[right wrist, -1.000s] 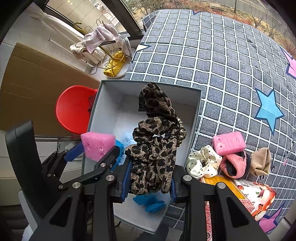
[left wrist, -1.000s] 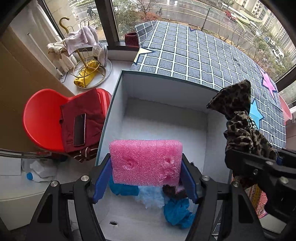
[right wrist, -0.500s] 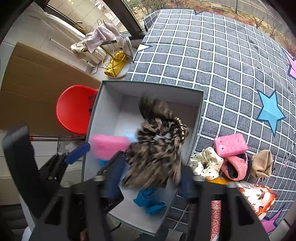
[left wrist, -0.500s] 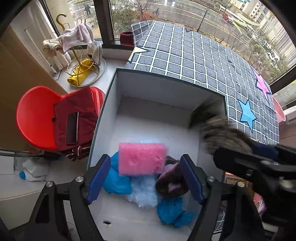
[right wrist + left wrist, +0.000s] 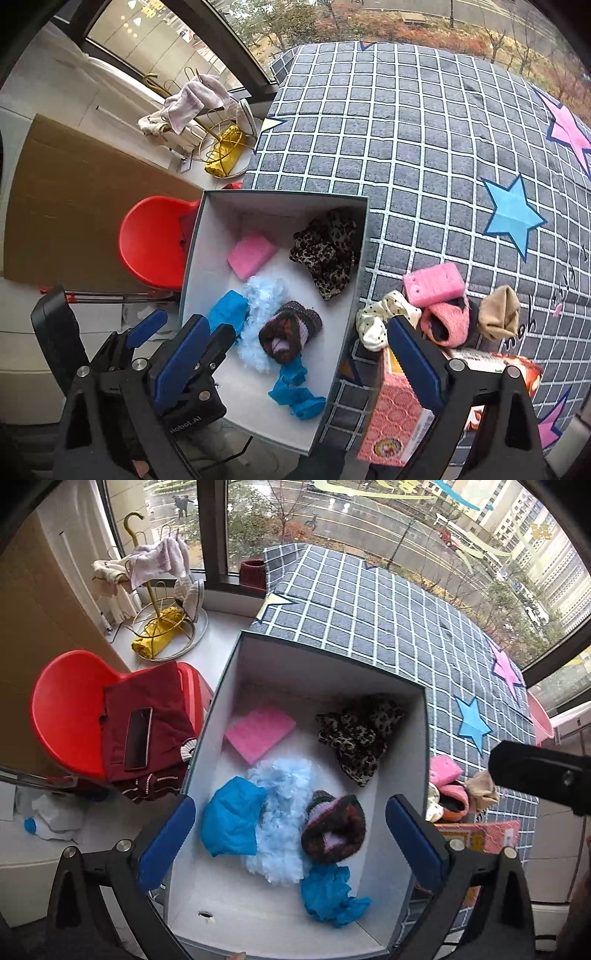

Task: Organize soft objects
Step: 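Open the left tool on the pink sponge while the right tool releases the scrunchie, then move both tools out of the box toward the soft items on the table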

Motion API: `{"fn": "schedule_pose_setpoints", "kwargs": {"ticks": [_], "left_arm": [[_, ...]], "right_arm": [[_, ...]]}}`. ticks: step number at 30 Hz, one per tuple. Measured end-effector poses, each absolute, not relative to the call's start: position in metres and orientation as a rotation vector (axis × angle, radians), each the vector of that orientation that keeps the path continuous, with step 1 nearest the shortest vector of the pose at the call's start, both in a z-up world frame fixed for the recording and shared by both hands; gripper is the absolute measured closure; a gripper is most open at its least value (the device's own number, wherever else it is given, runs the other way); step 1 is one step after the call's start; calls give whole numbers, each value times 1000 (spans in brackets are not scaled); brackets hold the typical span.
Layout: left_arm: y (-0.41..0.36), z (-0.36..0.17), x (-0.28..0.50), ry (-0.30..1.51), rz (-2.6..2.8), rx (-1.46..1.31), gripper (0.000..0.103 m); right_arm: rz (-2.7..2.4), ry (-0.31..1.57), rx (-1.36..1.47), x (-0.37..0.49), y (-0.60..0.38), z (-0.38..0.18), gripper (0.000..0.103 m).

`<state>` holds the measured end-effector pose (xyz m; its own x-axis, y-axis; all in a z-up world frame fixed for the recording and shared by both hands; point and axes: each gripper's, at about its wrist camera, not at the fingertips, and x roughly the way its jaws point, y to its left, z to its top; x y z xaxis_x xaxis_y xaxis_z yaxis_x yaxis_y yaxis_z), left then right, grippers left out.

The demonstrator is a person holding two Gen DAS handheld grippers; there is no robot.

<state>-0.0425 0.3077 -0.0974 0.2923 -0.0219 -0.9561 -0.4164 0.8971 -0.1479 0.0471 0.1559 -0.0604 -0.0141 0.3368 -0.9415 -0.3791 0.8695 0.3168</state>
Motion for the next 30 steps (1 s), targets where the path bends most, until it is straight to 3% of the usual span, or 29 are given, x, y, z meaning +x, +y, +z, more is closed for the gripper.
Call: {"fn": "schedule_pose_setpoints", "kwargs": {"ticks": [11,30], "left_arm": [[286,-78,-61,1251,134,-530,0],[243,-57,-55,1248,56,-446,0]], "right_arm": [[561,1453,47,37,113,-24,5],[418,1409,172,33,21,-7,5]]}}
